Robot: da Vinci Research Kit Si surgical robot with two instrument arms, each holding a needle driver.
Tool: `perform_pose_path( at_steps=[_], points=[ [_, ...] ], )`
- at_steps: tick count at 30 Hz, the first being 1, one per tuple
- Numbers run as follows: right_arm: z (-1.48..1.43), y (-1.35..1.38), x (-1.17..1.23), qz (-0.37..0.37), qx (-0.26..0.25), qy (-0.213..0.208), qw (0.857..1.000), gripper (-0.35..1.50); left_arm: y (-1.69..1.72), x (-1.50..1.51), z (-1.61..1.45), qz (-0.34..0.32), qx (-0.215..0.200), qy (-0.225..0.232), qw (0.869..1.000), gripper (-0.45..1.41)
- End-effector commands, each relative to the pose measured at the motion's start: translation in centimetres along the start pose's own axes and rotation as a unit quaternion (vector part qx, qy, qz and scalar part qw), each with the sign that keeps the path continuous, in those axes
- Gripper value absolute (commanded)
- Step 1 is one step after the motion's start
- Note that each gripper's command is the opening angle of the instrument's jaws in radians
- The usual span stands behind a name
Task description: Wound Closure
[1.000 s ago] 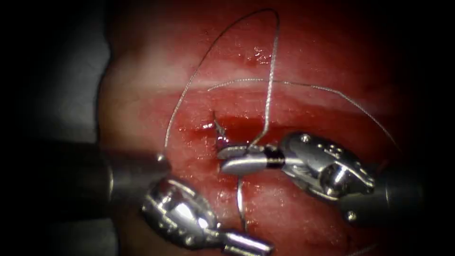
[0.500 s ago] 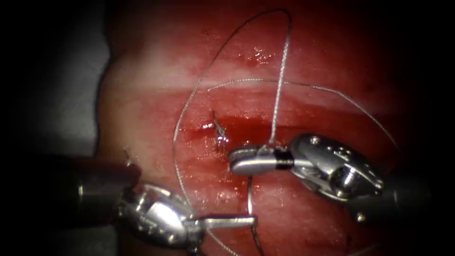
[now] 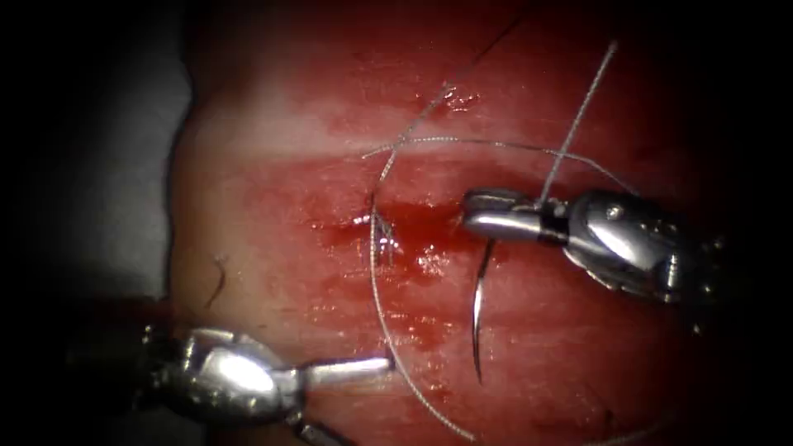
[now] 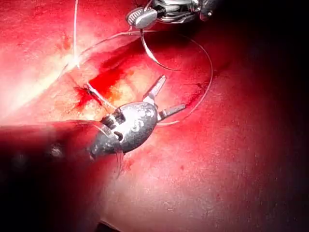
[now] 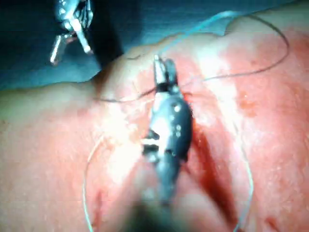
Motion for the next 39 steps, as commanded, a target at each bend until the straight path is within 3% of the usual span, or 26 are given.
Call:
perform_pose_path(
  at_steps=[1, 10, 21, 30, 39],
  points=[
    [0.06, 0.13, -0.02, -0.017, -0.004, -0.001, 1.0, -0.35, 0.04, -0.11, 0.07, -0.014, 0.014, -0.011, 1.0, 0.04],
    [0.26, 0.45, 0.08, -0.13, -0.008, 0.003, 0.992, -0.35, -0.13, -0.55, 0.19, -0.088, 0.112, -0.067, 0.988, -0.1],
    [0.31, 0.62, -0.14, -0.243, -0.01, 0.005, 0.97, -0.35, -0.2, -0.68, 0.57, -0.109, 0.122, -0.067, 0.984, -0.13],
    [0.34, 0.69, -0.53, -0.289, -0.006, 0.008, 0.957, -0.35, -0.38, -0.72, 0.95, -0.119, 0.144, -0.073, 0.98, -0.06],
    [0.33, 0.77, -0.65, -0.349, -0.003, -0.002, 0.937, -0.35, -0.55, -1.1, 0.95, -0.123, 0.209, -0.17, 0.955, -0.06]
  ],
)
